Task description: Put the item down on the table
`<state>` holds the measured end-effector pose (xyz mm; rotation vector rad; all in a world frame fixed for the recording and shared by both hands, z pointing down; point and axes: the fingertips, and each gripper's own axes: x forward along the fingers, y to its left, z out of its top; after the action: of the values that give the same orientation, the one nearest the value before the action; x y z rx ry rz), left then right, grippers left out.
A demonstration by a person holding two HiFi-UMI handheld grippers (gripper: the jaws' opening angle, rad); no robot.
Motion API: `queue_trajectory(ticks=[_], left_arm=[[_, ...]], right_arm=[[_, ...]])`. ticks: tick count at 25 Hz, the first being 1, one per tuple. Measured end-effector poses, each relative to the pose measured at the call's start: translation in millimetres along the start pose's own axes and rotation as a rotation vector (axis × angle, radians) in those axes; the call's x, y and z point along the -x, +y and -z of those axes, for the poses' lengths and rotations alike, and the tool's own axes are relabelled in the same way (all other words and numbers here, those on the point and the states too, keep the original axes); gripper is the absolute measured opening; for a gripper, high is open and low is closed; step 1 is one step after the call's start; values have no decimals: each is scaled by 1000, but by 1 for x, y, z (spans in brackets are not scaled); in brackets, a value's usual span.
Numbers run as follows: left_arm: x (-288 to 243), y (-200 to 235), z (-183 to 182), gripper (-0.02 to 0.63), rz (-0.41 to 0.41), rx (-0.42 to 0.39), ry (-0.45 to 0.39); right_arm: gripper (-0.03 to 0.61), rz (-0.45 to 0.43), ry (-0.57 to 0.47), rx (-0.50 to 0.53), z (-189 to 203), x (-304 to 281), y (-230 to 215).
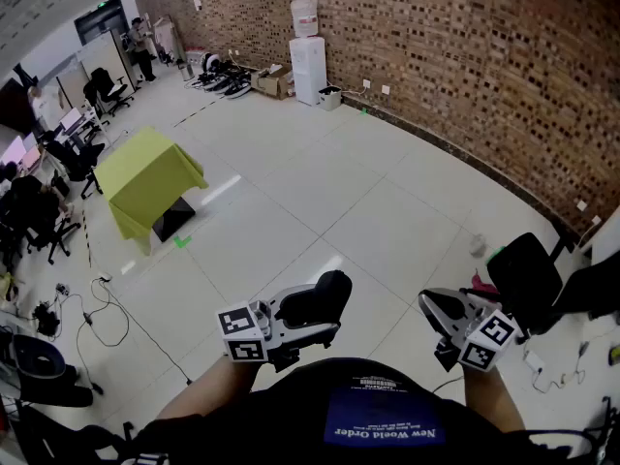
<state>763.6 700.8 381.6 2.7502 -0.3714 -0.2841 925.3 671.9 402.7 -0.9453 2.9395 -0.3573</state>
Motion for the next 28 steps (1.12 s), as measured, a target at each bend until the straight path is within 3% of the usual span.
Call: queue_trajectory(ticks=[17, 28], left_arm=[[-117, -25, 40, 334, 75, 32, 29], [-123, 30, 23, 334, 95, 59, 26]], right_arm=[[-12, 82, -5, 31, 2, 112, -66], [-12, 101, 12, 12, -5, 74, -101]])
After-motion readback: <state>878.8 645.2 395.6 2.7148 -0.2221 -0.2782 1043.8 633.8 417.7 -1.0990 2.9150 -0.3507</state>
